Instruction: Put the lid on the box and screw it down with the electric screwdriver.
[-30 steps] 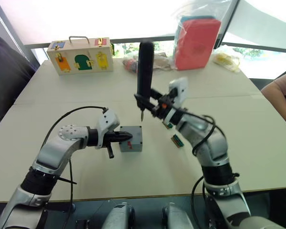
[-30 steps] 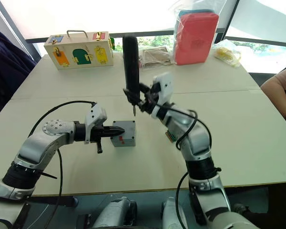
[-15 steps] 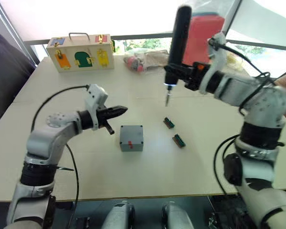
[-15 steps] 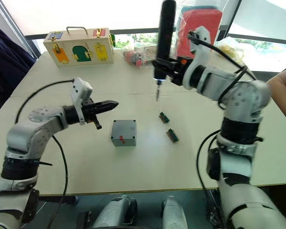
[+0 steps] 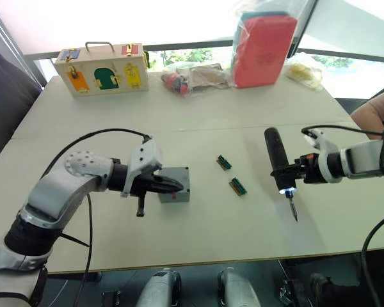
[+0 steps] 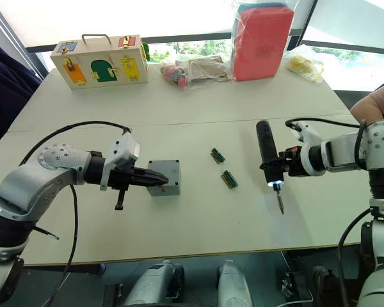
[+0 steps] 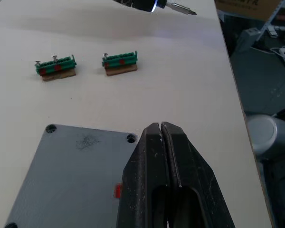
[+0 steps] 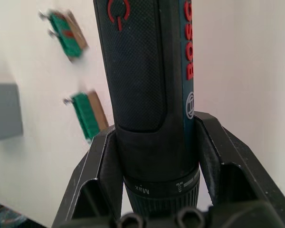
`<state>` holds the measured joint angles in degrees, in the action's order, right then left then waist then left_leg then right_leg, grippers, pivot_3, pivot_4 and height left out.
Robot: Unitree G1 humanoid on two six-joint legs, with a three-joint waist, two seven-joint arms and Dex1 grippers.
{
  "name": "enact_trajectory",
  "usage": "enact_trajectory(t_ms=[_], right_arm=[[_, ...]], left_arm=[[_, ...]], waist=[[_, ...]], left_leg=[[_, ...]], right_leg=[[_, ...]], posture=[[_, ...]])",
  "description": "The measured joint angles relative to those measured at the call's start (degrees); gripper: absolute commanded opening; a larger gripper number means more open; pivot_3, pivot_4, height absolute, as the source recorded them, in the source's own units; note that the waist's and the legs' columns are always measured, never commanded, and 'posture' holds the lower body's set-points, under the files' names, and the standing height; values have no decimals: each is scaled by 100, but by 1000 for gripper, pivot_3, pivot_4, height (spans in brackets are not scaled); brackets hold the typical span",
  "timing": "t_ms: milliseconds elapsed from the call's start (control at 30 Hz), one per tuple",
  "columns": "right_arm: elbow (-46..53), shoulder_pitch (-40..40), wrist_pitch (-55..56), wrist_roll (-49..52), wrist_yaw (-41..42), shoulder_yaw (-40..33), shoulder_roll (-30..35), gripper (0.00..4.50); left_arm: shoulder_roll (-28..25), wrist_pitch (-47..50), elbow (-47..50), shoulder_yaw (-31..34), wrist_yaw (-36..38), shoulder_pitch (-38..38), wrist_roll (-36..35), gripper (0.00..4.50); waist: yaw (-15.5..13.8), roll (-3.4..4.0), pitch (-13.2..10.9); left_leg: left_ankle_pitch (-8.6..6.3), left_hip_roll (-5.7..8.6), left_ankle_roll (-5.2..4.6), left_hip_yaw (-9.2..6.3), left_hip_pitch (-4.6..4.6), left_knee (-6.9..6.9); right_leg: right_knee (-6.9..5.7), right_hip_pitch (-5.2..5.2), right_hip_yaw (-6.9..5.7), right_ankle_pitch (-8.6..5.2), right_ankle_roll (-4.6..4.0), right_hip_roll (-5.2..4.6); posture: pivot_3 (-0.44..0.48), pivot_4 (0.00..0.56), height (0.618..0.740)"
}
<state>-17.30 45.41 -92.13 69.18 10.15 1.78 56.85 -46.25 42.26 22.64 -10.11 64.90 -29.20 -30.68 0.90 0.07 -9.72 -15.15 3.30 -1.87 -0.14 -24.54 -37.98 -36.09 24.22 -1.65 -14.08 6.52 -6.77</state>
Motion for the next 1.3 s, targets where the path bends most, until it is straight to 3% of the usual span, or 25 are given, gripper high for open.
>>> enact_trajectory(t_ms=[367,433,467,600,633,833,1067,1200,1300], right_arm=[[-432,-61,0,-215,-134,287,39,1719],[-433,-60,0,-268,-118,319,37,2720],[-429,-53,-1,-294,-85,322,31,2865],[-307,-31,-1,-391,47,322,1,4288],[-251,-28,-1,-448,75,322,-15,4401],[259,91,114,-1127,410,281,-39,4401],[957,568,545,-1413,1090,-321,-112,4401],[2157,334,1276,-1387,1714,-455,-601,4401],[3273,-187,2049,-1610,2209,20,-847,4401]], left_arm=[[-241,201,185,97,92,422,-262,0],[-261,216,222,156,92,422,-307,0],[-265,222,224,203,91,422,-335,0],[-304,230,222,265,82,425,-376,0],[-334,237,213,305,76,427,-380,0],[-477,374,-233,1010,-129,420,-531,0],[-554,604,-784,1874,-433,437,-759,0],[-591,521,-905,1986,-573,718,-603,0],[-567,335,-932,1786,-681,1033,-337,0]], waist=[[-33,-5,-6],[-30,-6,-6],[-30,-6,-6],[-32,-11,-6],[-32,-13,-7],[-26,-11,-11],[-23,-15,-12],[-19,-15,-12],[-30,-17,-11]], left_leg=[[-1,2,-3,-1,-1,-12],[-1,1,-3,-1,-1,-12],[-1,1,-3,-1,0,-12],[-2,1,-3,-3,5,-16],[-2,1,-3,-4,5,-17],[-2,2,-4,-5,4,-18],[-2,0,-3,-6,4,-16],[-2,-1,-3,-6,5,-13],[-2,0,-2,-8,4,-13]], right_leg=[[0,-6,-3,1,2,2],[0,-6,-3,1,2,3],[0,-7,-3,1,2,3],[0,-16,-5,1,2,5],[0,-18,-5,1,3,5],[-2,-12,-6,1,5,7],[-2,-11,-6,1,6,11],[-3,-9,-4,1,6,10],[-4,-8,-5,1,6,8]], posture=[[0,150,740],[0,150,740],[0,150,740],[0,150,740],[0,150,740],[0,150,740],[0,150,740],[0,150,740],[0,150,740]])
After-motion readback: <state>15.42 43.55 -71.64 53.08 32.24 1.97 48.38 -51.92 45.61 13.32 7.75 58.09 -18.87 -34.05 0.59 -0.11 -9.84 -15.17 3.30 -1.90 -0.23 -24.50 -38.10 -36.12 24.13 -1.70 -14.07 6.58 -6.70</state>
